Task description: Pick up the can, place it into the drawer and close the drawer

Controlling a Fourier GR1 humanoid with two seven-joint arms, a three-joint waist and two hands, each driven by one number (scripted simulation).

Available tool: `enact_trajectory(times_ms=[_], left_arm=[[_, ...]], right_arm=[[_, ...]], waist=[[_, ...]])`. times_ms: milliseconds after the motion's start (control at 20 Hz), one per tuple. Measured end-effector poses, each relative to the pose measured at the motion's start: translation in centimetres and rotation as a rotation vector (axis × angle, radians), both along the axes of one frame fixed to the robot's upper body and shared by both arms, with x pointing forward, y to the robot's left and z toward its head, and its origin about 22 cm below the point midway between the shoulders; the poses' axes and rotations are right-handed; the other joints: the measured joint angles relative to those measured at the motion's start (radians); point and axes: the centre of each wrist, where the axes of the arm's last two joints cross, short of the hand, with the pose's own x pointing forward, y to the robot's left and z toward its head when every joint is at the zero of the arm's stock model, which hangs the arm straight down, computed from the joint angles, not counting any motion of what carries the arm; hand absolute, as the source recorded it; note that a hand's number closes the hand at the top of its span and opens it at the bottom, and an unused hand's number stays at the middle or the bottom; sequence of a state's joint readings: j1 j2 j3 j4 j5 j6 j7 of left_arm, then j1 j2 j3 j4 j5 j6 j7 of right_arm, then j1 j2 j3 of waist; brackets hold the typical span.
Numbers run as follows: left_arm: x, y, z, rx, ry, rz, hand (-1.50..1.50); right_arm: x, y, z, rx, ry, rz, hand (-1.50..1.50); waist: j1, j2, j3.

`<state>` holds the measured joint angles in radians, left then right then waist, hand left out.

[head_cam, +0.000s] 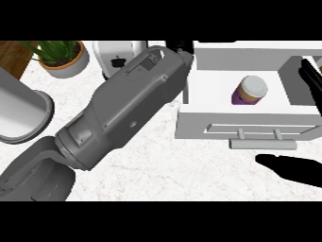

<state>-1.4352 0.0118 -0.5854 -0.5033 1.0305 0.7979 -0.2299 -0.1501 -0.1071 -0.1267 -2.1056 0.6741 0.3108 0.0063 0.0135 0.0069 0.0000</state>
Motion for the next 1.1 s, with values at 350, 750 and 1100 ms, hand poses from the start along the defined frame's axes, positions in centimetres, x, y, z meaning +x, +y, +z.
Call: enact_trajectory(times_ms=[350, 750, 1100], left_arm=[[0.4, 1.9, 0.5, 0.010, 0.012, 0.019, -1.50], [0.8, 4.7, 0.4, 0.027, 0.012, 0.046, -1.50], [0.8, 7.4, 0.8, 0.028, 0.008, 0.078, -1.50]], right_arm=[[5.4, 2.8, -2.0, -0.185, 0.022, 0.001, -1.50], [10.7, 5.6, -6.0, -0.394, 0.047, -0.037, -1.50], [14.5, 6.5, -9.6, -0.469, 0.059, -0.095, -1.50]], waist=[[0.016, -0.005, 0.000], [0.023, -0.005, 0.000], [0.023, -0.007, -0.002]])
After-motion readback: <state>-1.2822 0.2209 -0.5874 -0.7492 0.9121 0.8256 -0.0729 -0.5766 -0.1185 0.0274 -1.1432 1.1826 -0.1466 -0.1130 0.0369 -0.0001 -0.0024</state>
